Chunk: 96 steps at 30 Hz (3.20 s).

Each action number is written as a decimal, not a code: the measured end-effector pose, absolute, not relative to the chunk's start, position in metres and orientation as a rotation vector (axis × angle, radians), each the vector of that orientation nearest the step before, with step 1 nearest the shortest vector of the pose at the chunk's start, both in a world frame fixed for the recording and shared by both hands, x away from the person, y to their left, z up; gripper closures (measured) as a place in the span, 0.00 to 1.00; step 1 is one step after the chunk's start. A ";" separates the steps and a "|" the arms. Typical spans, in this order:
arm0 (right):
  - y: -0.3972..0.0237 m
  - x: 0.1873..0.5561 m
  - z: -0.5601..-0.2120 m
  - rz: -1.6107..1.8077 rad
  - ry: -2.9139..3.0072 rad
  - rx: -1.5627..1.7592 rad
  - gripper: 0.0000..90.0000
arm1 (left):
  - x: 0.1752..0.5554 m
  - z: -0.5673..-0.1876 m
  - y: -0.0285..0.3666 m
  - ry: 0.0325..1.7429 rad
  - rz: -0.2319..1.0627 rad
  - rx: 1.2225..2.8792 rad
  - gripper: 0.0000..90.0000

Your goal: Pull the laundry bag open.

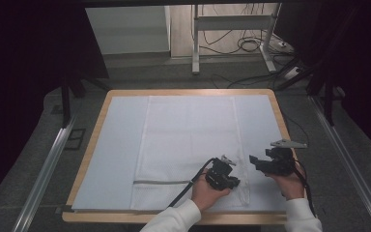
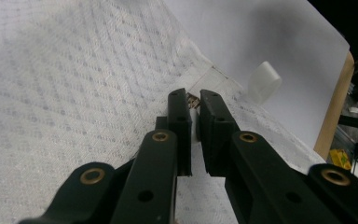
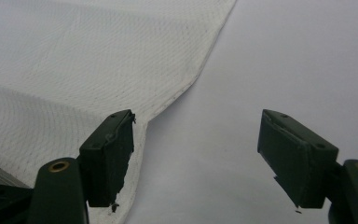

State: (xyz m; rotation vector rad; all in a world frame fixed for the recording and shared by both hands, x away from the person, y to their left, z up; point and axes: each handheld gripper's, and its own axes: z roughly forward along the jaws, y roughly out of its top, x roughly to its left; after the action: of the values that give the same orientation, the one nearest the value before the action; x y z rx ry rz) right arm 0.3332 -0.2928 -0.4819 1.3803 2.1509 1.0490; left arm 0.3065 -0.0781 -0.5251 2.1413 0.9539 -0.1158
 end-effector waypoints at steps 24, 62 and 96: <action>-0.297 0.333 -0.479 1.069 2.140 1.398 0.29 | 0.313 -0.520 -0.068 0.947 -0.153 2.117 0.96; -0.300 0.333 -0.476 1.154 2.153 1.485 0.27 | 0.313 -0.491 -0.026 0.925 -0.174 2.059 0.96; -0.278 0.333 -0.475 1.273 2.250 1.577 0.26 | 0.315 -0.494 -0.017 0.940 -0.182 2.048 0.96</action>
State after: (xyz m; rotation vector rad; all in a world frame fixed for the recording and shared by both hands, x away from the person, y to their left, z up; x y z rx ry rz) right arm 0.3334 -0.2781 -0.4754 1.5775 2.2504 1.2727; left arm 0.3151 -0.0173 -0.4940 2.0477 0.9398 -0.1822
